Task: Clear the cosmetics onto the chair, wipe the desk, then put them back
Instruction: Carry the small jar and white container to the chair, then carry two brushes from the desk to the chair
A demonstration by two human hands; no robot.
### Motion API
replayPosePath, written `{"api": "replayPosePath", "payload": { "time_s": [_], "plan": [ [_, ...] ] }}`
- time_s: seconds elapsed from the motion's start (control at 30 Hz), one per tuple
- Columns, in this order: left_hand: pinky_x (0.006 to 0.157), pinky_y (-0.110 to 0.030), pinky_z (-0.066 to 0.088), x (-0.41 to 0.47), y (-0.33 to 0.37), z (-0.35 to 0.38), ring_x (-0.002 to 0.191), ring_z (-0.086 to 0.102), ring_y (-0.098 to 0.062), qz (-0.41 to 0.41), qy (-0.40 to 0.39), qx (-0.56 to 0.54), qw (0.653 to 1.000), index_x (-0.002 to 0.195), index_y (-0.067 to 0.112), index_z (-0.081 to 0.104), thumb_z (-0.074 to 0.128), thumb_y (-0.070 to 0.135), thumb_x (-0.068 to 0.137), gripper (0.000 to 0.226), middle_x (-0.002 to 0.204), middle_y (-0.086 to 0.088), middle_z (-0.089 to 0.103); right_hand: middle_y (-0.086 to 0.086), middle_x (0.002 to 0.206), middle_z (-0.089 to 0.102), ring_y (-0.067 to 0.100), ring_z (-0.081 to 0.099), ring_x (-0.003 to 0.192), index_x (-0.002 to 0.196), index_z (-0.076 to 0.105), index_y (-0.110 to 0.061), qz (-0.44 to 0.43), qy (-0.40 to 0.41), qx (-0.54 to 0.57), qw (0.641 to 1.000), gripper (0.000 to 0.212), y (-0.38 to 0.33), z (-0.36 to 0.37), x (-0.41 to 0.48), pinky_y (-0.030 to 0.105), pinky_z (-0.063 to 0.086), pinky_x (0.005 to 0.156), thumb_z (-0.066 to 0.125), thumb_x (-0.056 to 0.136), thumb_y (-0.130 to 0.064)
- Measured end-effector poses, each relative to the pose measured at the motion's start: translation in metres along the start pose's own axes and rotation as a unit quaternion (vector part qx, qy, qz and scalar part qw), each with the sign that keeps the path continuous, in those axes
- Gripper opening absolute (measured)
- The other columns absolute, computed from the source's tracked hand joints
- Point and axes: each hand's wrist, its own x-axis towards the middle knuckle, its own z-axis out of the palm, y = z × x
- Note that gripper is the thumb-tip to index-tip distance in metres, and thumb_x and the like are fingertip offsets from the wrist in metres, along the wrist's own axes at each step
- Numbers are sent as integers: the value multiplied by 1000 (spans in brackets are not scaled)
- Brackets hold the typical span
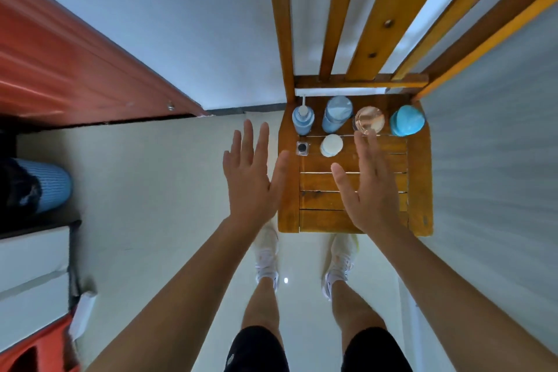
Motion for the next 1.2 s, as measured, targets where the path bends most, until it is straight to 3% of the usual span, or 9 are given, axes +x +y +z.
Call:
{"api": "replayPosePath", "payload": {
  "time_s": [0.13, 0.2, 0.37, 0.47, 0.57, 0.73, 0.83, 1.03, 1.2],
  "plan": [
    [119, -61, 9, -20, 42, -110, 154, 0, -23, 1, 14, 70, 997, 157, 29, 17, 2, 70, 93, 77, 167, -1, 5, 3, 168, 15, 27, 18, 154, 159, 18, -32, -70, 23, -19, 997, 70, -71, -78, 19, 49, 24, 121, 30, 100, -66],
    [118, -64, 10, -34, 57, -164, 154, -1, -25, -4, 28, 111, 993, 157, 29, 18, 6, 71, 93, 78, 167, -2, 4, 3, 169, 12, 27, 17, 154, 160, 17, -33, -114, 26, -17, 993, 71, -113, -117, 30, 50, 24, 121, 29, 99, -69],
    [118, -63, 10, -72, 67, -280, 153, 2, -31, -47, 120, 134, 983, 158, 27, 19, 25, 59, 102, 65, 167, -7, 4, 7, 170, 3, 27, 5, 156, 161, 15, -31, -279, 62, -21, 958, 72, -209, -194, 49, 46, 5, 124, 32, 101, -66],
    [119, -61, 9, -98, 56, -344, 153, 3, -30, -95, 177, 164, 966, 158, 27, 15, 20, 56, 102, 63, 167, -8, 6, 10, 169, 5, 30, 7, 156, 161, 17, -28, -340, 95, -27, 935, 70, -262, -227, 42, 45, 5, 123, 35, 102, -62],
    [120, -59, 12, -142, 34, -397, 153, 6, -31, -127, 242, 174, 946, 157, 26, 17, 19, 57, 103, 63, 166, -9, 8, 8, 169, -1, 29, 1, 156, 161, 11, -30, -394, 89, -14, 915, 69, -317, -241, 15, 43, 0, 124, 27, 103, -63],
    [118, -61, 18, -254, -39, -462, 152, 12, -34, -168, 313, 166, 920, 156, 20, 27, 25, 55, 101, 66, 165, -12, 13, 9, 169, 5, 29, 7, 156, 160, 20, -24, -489, 55, 31, 870, 72, -434, -209, -71, 46, 11, 125, 35, 101, -63],
    [118, -62, 14, -346, -100, -499, 151, 15, -35, -238, 336, 194, 890, 156, 19, 28, 24, 56, 100, 67, 164, -13, 16, 10, 168, 14, 31, 15, 154, 159, 26, -22, -537, 24, 55, 842, 76, -513, -170, -153, 49, 21, 123, 44, 98, -64],
    [119, -62, 11, -543, -224, -569, 152, 14, -30, -358, 398, 210, 818, 157, 21, 24, 26, 55, 101, 65, 165, -9, 17, 15, 166, 19, 34, 20, 152, 158, 28, -18, -647, -67, 103, 752, 80, -662, -86, -344, 51, 22, 121, 48, 95, -61],
    [120, -60, 9, -663, -294, -591, 152, 12, -29, -446, 448, 179, 754, 157, 22, 23, 27, 56, 100, 66, 165, -8, 18, 11, 168, 12, 31, 15, 154, 160, 22, -21, -695, -159, 114, 691, 81, -739, -22, -475, 49, 19, 123, 41, 95, -65]
  ]
}}
